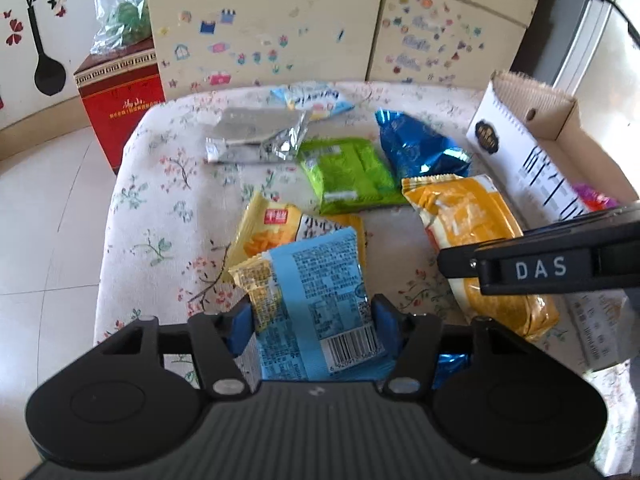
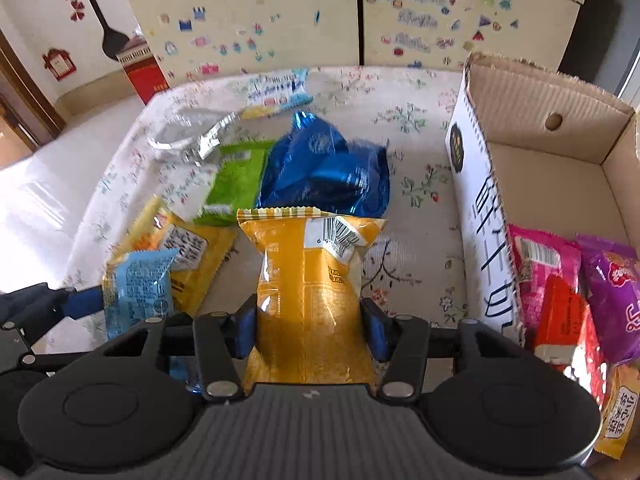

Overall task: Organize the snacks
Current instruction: 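Grasp the yellow bread packet with right tool while left tool grasps light-blue packet, then carry both packets into the box and open both tools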

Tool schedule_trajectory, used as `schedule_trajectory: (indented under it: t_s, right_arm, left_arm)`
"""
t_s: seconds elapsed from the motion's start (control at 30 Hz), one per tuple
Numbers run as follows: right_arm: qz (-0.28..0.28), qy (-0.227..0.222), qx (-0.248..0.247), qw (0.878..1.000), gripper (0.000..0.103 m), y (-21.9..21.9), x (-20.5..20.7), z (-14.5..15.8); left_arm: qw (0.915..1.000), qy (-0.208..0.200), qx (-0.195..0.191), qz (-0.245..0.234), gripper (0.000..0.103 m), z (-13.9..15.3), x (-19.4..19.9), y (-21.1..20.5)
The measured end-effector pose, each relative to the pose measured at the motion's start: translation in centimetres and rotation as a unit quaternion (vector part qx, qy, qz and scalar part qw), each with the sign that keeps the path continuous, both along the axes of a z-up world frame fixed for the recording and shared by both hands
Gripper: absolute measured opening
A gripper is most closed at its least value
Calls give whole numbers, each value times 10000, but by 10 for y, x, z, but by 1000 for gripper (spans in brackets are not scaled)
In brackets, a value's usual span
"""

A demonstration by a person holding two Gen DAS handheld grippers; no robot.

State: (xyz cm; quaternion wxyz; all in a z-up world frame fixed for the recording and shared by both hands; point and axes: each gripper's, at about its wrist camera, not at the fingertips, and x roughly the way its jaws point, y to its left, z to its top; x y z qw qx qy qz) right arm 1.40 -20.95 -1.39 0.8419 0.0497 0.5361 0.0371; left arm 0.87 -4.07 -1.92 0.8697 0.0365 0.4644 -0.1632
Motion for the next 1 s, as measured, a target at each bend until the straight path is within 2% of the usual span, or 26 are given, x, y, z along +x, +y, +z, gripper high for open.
schedule_trajectory:
  t_s: [0.2,0.6,1.0]
  right_arm:
    - [15,-227,187,9996,58,-4,-6,17]
    - [15,-553,382,9977,58,-11,-17,39]
    - [-149,-1044,290,9940,58,-35,-35,73]
  left_arm:
    - [9997,-176,-142,68,60,15,-4,4]
    - [9988,-476,-85,117,60,32,-2,-4]
    - [9961,-784,-230,-326,60,66,0,-32]
